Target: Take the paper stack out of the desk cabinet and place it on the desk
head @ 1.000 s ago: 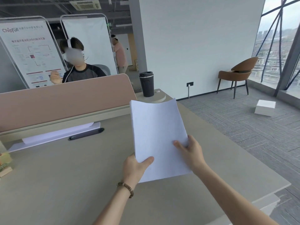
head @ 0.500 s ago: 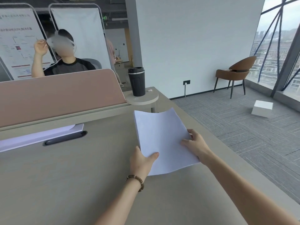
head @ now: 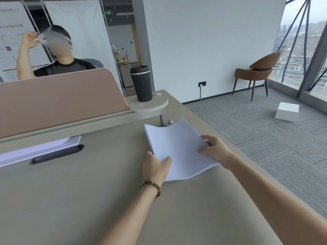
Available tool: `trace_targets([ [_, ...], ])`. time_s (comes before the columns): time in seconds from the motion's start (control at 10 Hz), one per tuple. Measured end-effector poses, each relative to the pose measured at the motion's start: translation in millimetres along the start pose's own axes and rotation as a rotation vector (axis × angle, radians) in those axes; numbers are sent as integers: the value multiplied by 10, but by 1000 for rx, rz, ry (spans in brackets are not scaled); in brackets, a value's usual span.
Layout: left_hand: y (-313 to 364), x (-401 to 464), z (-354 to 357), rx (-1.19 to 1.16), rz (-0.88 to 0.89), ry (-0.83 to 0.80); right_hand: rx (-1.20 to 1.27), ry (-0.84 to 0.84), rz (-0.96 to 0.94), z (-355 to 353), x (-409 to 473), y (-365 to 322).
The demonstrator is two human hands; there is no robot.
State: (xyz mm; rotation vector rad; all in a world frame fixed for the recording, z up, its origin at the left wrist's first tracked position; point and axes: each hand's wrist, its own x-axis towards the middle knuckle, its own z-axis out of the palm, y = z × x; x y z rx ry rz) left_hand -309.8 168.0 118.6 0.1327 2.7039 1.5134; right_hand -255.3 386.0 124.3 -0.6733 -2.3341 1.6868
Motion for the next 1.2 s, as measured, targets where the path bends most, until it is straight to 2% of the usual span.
trace_targets([
  [0.3, -126, 264, 253, 560, 120, 84, -128, 49, 15, -75, 220, 62],
  [0.4, -167, 280, 283, 604, 129, 82, -204, 66, 13, -82, 271, 131],
  [0.5, -148, 279, 261, 602, 109, 61, -398, 94, 5, -68, 284, 115],
  [0.7, -48, 251, 147, 518, 67, 22, -395, 215, -49, -142, 203, 58],
  [1.0, 128, -47, -254, 328, 232, 5, -295, 224, -227, -47, -494, -274],
  [1.1, 227, -314, -564, 89, 282, -42, -249, 228, -320, 0, -898, -501],
  [1.2, 297, -633, -921, -70, 379, 11, -155, 271, -421, 57, -1351, -722],
])
